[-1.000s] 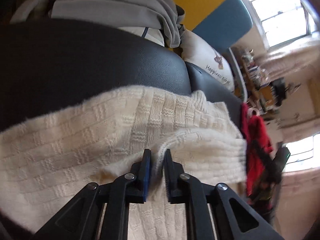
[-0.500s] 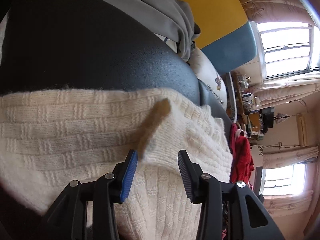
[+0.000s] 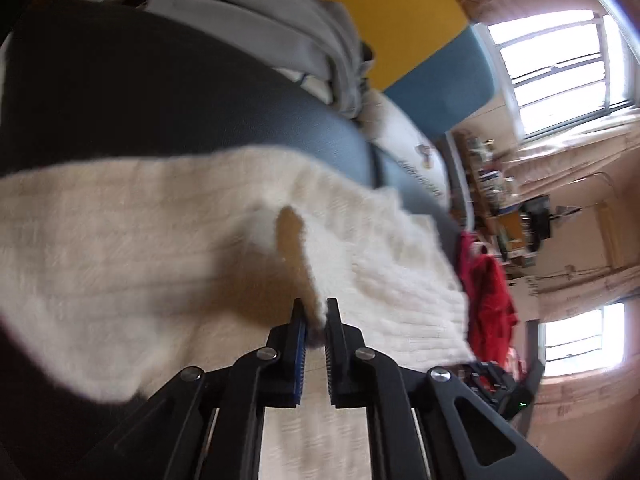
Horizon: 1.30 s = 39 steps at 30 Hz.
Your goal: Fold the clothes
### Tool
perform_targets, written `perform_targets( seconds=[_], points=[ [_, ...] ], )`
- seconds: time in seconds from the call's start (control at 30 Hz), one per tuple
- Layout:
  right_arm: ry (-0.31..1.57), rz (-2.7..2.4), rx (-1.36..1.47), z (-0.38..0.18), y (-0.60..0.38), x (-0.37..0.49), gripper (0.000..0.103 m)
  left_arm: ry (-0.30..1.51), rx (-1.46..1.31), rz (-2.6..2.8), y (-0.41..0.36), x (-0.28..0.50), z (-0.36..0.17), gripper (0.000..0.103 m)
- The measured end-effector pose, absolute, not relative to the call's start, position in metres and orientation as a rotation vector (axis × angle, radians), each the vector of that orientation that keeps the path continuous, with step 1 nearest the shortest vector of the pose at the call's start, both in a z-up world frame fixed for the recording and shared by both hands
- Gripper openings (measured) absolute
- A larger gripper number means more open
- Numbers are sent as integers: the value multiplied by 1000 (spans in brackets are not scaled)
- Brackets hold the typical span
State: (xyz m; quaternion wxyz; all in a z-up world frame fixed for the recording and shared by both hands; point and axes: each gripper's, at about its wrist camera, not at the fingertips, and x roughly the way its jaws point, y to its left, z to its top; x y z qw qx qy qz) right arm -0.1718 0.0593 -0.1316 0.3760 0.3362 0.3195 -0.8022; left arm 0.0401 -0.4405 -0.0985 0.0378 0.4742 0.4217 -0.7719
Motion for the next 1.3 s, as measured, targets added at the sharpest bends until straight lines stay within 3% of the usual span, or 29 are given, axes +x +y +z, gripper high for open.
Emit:
perform_targets(
  seconds=[0.07,0.2,0.23,0.27,0.3,0.43,0.57,0.73,0.87,1.0,1.23,1.3],
  points=[
    [846,-2036,878,-141,67,-167,12,1287,1495,-2312,-440,47,-114,7],
    [833,-2028,876,-144,74,-161,27,1344,1383,-2264,-448,61,-112,11],
    [812,-2023,897,-140,77,-162,34,1300,1352,-2249,-450,65,-105,13],
    [789,-2018,920,-135,81,-165,53,1202,1316,-2250,-448,68,-94,16],
    [766,-2012,943,-130,84,-167,65,1117,1278,-2253,-446,71,-83,17],
    [443,-2046,981,-98,99,-182,65,1084,1164,-2409,-419,70,-56,23],
    [145,-2055,986,-78,95,-197,65,960,1260,-2509,-369,37,-64,24],
    [-89,-2014,1085,-113,49,-209,65,786,1244,-2560,-334,35,-95,24],
    [91,-2176,1106,-146,43,-207,64,722,1086,-2641,-325,58,-102,24],
    [229,-2206,1065,-151,38,-195,64,788,1050,-2634,-330,64,-104,24],
    [200,-2173,1058,-154,45,-196,67,789,1060,-2606,-330,47,-105,24],
    [219,-2164,1049,-154,41,-193,76,740,1070,-2596,-324,43,-94,24]
  ],
)
